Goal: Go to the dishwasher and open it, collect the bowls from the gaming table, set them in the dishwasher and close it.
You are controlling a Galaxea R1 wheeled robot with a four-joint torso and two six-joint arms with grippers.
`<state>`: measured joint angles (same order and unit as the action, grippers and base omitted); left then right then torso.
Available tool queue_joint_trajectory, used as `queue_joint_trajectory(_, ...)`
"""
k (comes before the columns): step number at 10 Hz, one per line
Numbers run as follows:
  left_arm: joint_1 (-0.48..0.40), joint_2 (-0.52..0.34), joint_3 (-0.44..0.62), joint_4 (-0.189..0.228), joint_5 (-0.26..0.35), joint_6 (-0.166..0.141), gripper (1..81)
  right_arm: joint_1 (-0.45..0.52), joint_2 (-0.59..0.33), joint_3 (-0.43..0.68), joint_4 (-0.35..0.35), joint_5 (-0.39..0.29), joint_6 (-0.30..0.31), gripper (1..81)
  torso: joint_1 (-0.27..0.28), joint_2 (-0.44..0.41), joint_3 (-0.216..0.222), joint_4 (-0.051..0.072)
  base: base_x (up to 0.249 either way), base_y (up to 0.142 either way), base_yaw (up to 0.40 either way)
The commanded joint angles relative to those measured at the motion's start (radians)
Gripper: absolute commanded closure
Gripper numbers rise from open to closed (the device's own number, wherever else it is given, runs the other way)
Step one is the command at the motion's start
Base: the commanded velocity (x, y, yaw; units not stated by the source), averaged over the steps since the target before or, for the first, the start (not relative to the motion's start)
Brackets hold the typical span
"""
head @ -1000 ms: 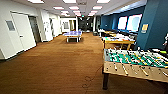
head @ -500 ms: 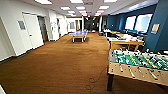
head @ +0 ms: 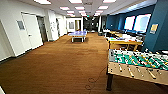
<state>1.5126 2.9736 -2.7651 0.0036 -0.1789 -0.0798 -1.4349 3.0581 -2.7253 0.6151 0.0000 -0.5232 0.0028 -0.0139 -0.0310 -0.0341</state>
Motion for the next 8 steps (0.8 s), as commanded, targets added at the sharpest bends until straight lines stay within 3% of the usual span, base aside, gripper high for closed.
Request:
queue_joint_trajectory(1,-0.048,-0.010,-0.007,-0.001,0.045,0.002,1.0,0.061,0.003,0.003,0.000,-0.055,0.000,1.0,0.000,0.000,0.000,0.000,0.000,0.000,0.000)
queue_joint_trajectory(8,-0.048,-0.011,-0.007,-0.004,0.045,0.000,1.0,0.061,0.003,0.003,0.000,-0.055,0.002,1.0,0.000,0.000,0.000,0.000,0.022,0.000,0.000)
